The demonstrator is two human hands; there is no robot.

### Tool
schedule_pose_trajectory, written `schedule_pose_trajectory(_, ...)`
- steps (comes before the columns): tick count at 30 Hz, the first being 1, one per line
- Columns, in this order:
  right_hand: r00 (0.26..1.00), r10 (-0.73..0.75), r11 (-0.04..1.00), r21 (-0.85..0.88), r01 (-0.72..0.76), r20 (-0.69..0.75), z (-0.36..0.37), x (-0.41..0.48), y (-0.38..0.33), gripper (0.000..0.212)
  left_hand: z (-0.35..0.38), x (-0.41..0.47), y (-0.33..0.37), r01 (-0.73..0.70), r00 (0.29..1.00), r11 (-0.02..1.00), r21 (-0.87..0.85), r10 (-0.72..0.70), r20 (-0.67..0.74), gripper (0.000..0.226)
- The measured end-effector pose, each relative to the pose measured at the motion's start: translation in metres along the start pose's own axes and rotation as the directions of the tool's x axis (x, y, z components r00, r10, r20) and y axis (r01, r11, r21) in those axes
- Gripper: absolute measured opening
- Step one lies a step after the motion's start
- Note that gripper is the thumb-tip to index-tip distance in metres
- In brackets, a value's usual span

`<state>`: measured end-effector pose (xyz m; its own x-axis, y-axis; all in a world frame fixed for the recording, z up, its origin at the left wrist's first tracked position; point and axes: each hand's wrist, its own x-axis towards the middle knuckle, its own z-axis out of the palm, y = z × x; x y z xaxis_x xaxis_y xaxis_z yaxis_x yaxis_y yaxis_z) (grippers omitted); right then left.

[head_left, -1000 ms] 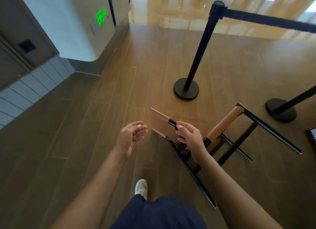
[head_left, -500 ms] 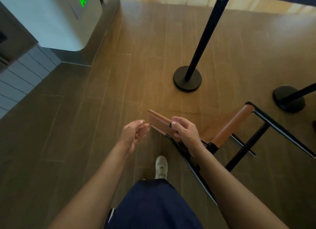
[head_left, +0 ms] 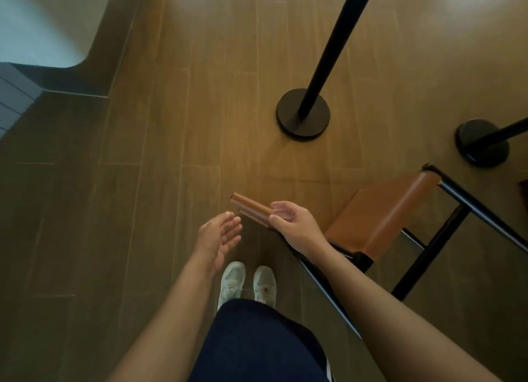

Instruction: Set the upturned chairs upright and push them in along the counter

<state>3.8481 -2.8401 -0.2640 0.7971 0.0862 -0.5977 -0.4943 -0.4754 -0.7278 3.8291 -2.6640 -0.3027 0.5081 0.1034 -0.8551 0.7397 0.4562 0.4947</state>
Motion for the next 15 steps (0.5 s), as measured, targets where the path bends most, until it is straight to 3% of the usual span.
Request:
schedule_pose_trajectory(6,0.999,0.039,0.99,-0.133,-0.041,-0.017,0.045,0.064,0.025,0.037,-0.012,0.069,-0.008,0.099,0.995,0.995,0.012,-0.099,0.005,0.035)
schedule_pose_trajectory(15,1.0,-0.014,0.904,-0.428,0.014,0.003,0.11,0.17,0.04,0.046,-0.03,0.161,-0.024,0.183,0.983,0.981,0.064,-0.184,0.001,0.047)
